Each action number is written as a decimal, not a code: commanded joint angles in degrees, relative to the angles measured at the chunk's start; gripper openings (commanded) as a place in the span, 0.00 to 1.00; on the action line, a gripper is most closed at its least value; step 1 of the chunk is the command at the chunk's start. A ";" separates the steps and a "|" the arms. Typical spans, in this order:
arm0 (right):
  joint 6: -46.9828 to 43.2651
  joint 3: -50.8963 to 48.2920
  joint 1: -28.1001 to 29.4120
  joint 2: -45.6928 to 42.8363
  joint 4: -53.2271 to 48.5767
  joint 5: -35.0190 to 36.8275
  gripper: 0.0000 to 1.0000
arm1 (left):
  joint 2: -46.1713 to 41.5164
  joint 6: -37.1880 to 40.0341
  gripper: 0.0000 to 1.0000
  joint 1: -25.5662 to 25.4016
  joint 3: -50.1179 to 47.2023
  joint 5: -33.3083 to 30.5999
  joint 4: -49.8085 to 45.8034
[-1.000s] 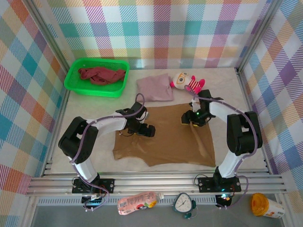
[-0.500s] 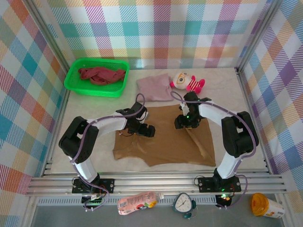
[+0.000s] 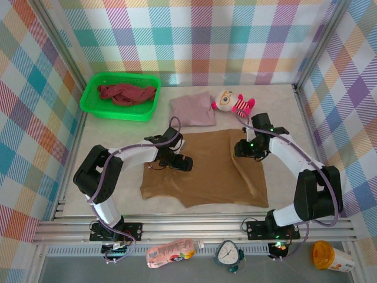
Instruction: Fold and stack the tank tops
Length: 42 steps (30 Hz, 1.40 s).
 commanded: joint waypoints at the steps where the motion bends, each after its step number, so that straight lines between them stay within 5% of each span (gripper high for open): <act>1: -0.92 -0.78 -1.64 3.02 -0.15 -2.23 0.35 | 3.46 0.60 0.92 0.26 -1.01 0.48 -3.12; 5: -1.90 0.14 -1.62 7.56 1.16 -4.15 0.29 | 3.68 0.60 0.92 0.16 -0.30 0.39 -3.56; 16: -3.72 2.26 -0.62 14.42 6.10 -7.07 0.37 | 4.23 1.30 0.92 0.15 0.24 -0.33 -5.17; 22: -3.68 2.26 0.01 16.60 6.60 -6.34 0.28 | 4.68 1.61 0.92 0.12 0.22 -0.73 -5.63; 29: -4.65 3.24 0.11 14.05 2.77 0.39 0.05 | 4.92 1.30 0.92 0.11 0.15 -0.91 -6.00; 42: -6.36 4.68 -4.33 10.37 -4.36 14.97 0.00 | 5.41 2.18 0.92 0.11 0.45 -1.60 -7.77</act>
